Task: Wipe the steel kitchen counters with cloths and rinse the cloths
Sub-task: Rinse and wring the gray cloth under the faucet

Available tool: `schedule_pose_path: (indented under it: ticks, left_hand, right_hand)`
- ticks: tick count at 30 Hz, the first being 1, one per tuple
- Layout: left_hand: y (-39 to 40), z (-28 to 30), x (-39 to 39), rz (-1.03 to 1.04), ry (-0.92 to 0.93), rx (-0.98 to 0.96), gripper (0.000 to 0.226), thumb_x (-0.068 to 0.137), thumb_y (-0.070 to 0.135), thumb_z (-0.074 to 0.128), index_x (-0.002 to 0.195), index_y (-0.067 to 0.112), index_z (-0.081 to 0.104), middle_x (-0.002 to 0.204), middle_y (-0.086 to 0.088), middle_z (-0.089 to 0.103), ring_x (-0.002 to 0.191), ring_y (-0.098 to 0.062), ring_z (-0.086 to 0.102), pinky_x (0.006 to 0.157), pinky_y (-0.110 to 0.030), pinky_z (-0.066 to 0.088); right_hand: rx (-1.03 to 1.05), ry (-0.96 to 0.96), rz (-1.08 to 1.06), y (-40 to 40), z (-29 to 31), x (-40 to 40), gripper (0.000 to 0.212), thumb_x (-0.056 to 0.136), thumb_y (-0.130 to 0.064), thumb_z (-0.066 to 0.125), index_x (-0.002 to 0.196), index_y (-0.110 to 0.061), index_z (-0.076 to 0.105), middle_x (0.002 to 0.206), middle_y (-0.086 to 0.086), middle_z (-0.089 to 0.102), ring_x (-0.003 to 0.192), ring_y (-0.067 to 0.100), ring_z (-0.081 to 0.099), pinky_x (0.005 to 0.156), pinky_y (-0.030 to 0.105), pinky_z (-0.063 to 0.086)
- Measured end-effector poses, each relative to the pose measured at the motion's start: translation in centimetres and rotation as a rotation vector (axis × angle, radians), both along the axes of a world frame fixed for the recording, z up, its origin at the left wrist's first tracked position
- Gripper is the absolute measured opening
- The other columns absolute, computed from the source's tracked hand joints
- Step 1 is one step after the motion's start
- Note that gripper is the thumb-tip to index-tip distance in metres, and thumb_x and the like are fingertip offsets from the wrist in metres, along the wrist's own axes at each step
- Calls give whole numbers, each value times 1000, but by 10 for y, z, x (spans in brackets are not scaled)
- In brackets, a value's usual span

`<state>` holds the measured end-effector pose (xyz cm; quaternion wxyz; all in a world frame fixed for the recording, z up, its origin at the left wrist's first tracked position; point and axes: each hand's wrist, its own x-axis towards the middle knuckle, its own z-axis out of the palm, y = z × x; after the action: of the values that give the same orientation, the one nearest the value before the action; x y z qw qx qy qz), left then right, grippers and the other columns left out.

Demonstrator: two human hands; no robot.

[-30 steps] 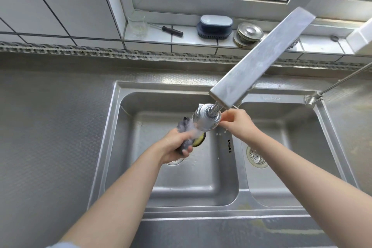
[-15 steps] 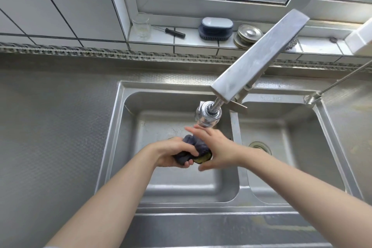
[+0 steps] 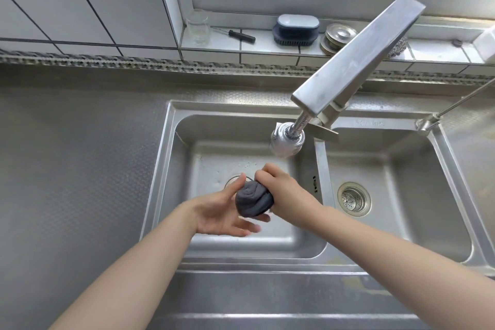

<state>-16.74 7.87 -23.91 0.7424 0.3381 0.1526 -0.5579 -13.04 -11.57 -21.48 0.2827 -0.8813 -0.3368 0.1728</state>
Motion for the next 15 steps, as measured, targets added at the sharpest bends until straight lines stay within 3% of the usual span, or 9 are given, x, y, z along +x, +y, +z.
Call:
schedule_pose_path:
  ticks: [2, 4, 7, 8, 10, 12, 15]
  left_hand:
    - [-7, -1, -1, -44, -20, -182, 94, 62, 78, 65, 130, 13, 62, 133, -15, 60, 117, -36, 61, 82, -42, 58]
    - [-8, 0, 1, -40, -37, -322, 89, 67, 70, 69, 134, 13, 58, 138, -16, 56, 127, -41, 52, 86, -46, 57]
    - [-2, 5, 10, -44, -97, -274, 59, 85, 38, 69, 136, 13, 55, 141, -17, 53, 126, -39, 54, 76, -32, 60]
    - [-1, 9, 13, -65, -124, -186, 47, 89, 29, 66, 133, 14, 58, 137, -16, 57, 119, -33, 60, 68, -23, 58]
    - [-2, 20, 22, -118, -165, 43, 26, 88, 19, 62, 113, 13, 68, 109, -5, 72, 83, -14, 70, 48, -12, 47]
    - [-8, 31, 31, -202, -228, 265, 6, 84, 16, 66, 87, 14, 61, 72, 1, 63, 51, -5, 48, 36, -11, 30]
    - [-19, 39, 43, -345, -425, 573, 39, 83, 14, 69, 61, 23, 38, 54, 1, 39, 43, -10, 25, 39, -18, 16]
  right_hand:
    - [-37, -60, 61, 9, 5, 1, 23, 80, -2, 52, 95, -17, 42, 98, -1, 35, 75, 31, 48, 67, 41, 47]
    - [-56, -161, 139, 16, 11, 6, 22, 81, -6, 55, 102, -10, 48, 99, 6, 39, 72, 35, 49, 64, 42, 46]
    - [-171, -402, 309, 22, 18, 19, 21, 92, -13, 45, 105, -5, 59, 92, 15, 50, 75, 33, 54, 70, 42, 45]
    - [-184, -459, 357, 23, 22, 22, 25, 94, -13, 39, 100, -5, 62, 87, 16, 52, 71, 32, 55, 67, 40, 45]
    - [-156, -523, 416, 22, 32, 25, 18, 87, -5, 47, 85, -3, 65, 74, 16, 53, 53, 28, 51, 50, 31, 36]
    - [-188, -589, 466, 19, 36, 29, 10, 75, 4, 59, 79, -3, 64, 68, 15, 53, 45, 26, 48, 43, 30, 33]
    - [-352, -601, 390, 16, 36, 32, 20, 65, 6, 67, 82, -4, 65, 68, 13, 57, 43, 27, 55, 39, 28, 31]
